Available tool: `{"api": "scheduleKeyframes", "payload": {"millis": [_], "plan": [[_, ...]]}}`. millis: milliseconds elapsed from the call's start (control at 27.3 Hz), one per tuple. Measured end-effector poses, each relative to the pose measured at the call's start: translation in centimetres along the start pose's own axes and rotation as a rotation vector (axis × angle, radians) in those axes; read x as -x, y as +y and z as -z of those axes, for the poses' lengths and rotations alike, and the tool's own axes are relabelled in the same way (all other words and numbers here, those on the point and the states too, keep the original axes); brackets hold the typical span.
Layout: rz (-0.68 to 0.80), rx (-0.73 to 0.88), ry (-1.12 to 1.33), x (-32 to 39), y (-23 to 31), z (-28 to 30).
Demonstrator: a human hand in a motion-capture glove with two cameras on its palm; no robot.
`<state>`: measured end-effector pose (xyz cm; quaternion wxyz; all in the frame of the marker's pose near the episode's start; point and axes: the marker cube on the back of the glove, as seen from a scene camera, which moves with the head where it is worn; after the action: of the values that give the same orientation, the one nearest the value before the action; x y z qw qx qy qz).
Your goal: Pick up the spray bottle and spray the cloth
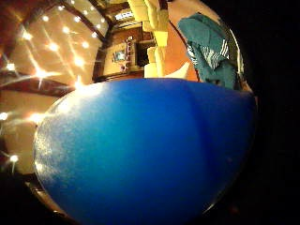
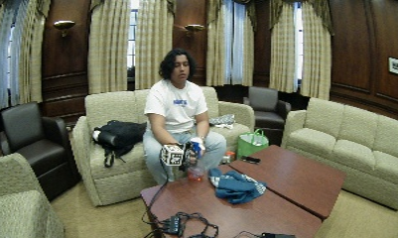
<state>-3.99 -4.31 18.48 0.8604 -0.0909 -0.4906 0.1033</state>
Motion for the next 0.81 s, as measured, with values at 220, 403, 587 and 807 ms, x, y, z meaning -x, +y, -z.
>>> {"api": "scheduleKeyframes", "payload": {"millis": [220, 403, 587, 807], "plan": [[0.040, -0.055, 0.041, 0.41, -0.17, 0.66], [0.054, -0.059, 0.058, 0.19, 0.06, 0.49], [0.049, -0.043, 0.042, 0.17, -0.15, 0.32], [0.053, -0.031, 0.041, 0.24, -0.32, 0.19]]}}
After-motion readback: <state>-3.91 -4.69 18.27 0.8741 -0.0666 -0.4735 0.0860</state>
